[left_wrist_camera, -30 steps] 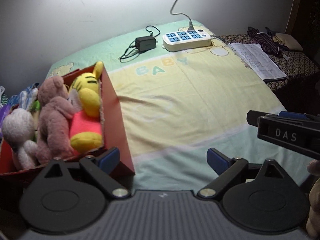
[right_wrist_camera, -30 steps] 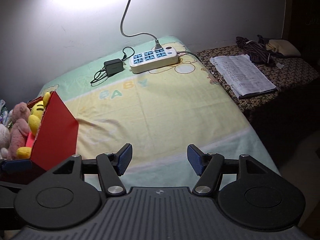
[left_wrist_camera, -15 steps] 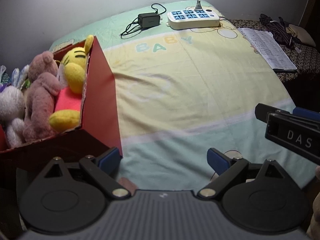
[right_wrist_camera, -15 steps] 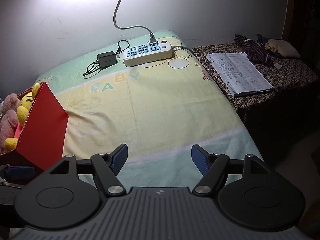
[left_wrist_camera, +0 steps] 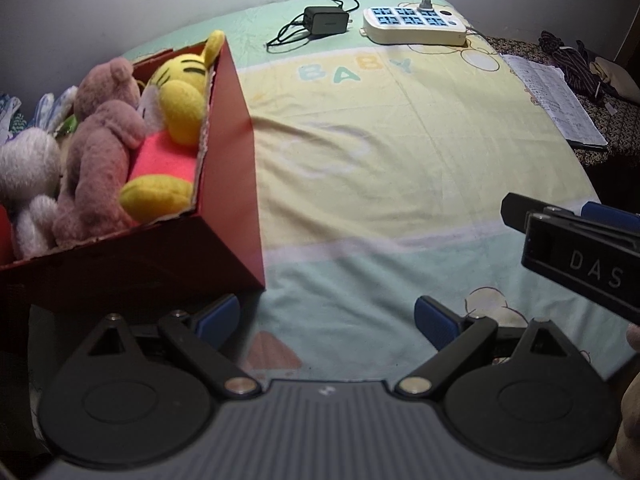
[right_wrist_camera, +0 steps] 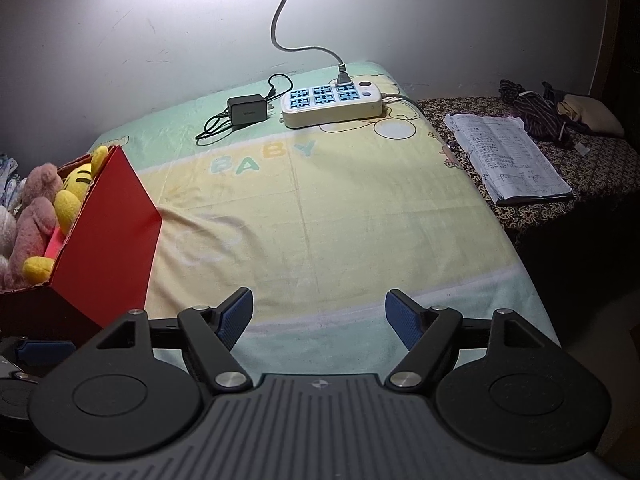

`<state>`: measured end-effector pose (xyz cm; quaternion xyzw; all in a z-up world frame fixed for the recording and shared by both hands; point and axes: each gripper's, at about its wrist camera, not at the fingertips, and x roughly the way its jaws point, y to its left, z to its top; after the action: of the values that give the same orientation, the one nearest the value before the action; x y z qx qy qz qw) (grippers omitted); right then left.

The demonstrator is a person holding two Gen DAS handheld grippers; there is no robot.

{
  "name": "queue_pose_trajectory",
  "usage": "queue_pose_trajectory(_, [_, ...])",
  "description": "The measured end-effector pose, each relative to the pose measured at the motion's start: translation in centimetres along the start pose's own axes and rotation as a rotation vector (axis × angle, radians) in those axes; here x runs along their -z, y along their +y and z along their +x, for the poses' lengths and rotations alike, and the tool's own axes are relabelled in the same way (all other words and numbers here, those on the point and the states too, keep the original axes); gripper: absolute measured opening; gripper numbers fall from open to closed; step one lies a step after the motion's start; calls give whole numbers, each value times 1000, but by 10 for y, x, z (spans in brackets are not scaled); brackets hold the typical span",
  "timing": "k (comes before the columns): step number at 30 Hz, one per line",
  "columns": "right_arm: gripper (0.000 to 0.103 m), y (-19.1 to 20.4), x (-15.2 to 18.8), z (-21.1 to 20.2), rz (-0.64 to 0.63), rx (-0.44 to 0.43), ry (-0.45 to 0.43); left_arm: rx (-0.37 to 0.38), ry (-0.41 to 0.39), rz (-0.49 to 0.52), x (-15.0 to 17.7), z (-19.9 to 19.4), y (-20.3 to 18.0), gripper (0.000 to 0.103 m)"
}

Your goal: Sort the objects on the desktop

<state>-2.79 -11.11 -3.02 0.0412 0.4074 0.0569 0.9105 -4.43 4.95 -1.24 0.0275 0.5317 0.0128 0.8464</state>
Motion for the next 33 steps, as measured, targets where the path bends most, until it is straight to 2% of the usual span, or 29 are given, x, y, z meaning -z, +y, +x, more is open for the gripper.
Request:
queue_pose_trajectory(14, [76,48,0,-14,-3,56,-56,52,-73,59,-2,-26,54,97])
queue_pose_trajectory(22, [78,83,1,-30,-4,66,-71,55,-117,49,-1,-42,96,97])
queue_pose_trajectory(27, [78,103,-2,-39,0,63,-98,47,-172,39,-2,-54,122,98])
queue_pose_trajectory(33, [79,131,-5,-49,-26,55,-135,27,-168,-8,-2,-54,157,99])
